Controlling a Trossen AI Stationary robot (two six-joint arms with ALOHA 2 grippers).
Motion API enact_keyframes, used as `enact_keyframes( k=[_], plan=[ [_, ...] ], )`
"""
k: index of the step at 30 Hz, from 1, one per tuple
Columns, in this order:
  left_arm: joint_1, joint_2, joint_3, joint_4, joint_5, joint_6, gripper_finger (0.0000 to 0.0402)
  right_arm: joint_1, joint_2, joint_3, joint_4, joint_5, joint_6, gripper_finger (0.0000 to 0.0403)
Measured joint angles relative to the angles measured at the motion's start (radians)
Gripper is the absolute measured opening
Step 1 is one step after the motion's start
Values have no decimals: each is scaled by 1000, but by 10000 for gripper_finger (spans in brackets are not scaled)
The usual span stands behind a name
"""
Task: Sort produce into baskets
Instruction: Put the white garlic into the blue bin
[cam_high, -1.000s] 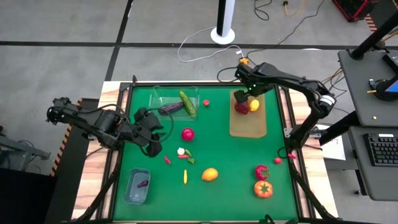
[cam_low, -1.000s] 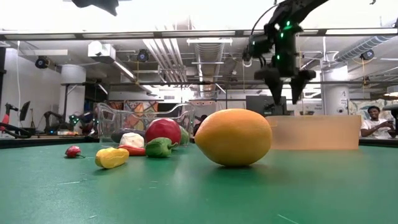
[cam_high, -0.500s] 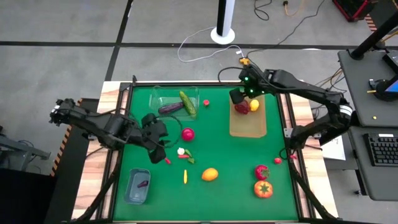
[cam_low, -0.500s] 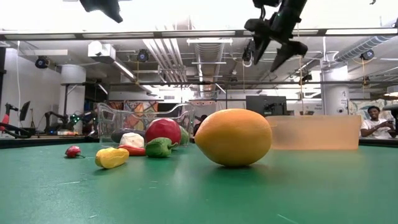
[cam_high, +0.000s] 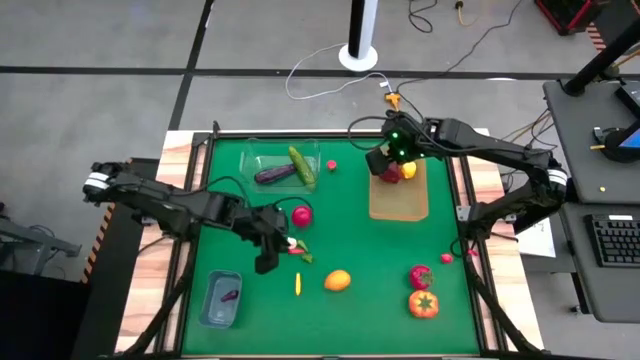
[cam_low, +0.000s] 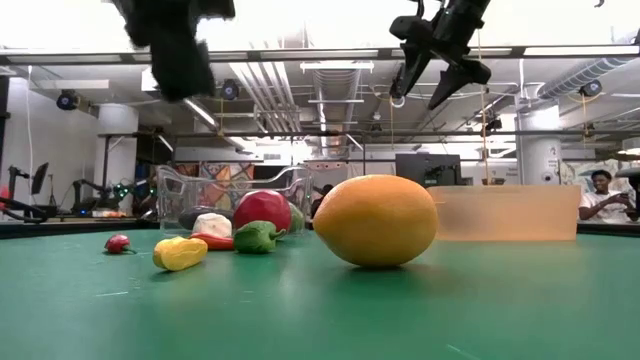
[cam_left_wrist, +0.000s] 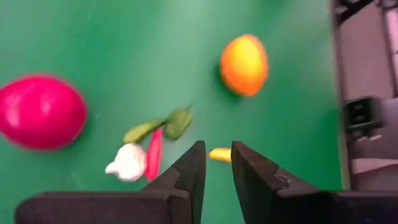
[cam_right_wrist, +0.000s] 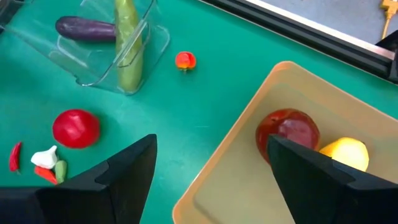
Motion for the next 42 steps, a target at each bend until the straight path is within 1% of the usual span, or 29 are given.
enact_keyframes(
  k=[3, 7, 11, 17, 21, 24, 28, 33, 36, 39, 42],
  plan=[
    [21, -1, -66, 57, -11, 34, 60, 3, 0, 0, 1, 0, 0, 299],
    [23, 18, -131, 130, -97, 89, 70, 3, 4, 0, 3, -1, 1, 304],
    [23, 48, -174, 226, -160, 72, 91, 7, 7, -1, 3, -6, 9, 302],
    [24, 119, -191, 227, -201, -16, 141, 14, 7, -1, 3, -9, 11, 301],
    [24, 174, -193, 224, -216, -41, 172, 13, 7, -1, 2, -9, 17, 306],
    [23, 213, -188, 234, -217, -50, 190, 13, 7, -1, 2, -9, 17, 306],
    [23, 240, -184, 251, -217, -55, 204, 13, 7, -1, 2, -9, 19, 302],
    [23, 268, -184, 266, -224, -51, 207, 13, 7, -1, 3, -8, 20, 300],
    [23, 283, -184, 267, -224, -51, 201, 13, 7, -1, 3, -8, 19, 303],
    [21, 295, -184, 268, -223, -51, 182, 13, 7, -1, 3, -6, 19, 306],
    [21, 296, -184, 268, -223, -51, 150, 13, 7, -1, 3, -2, 18, 305]
  ],
)
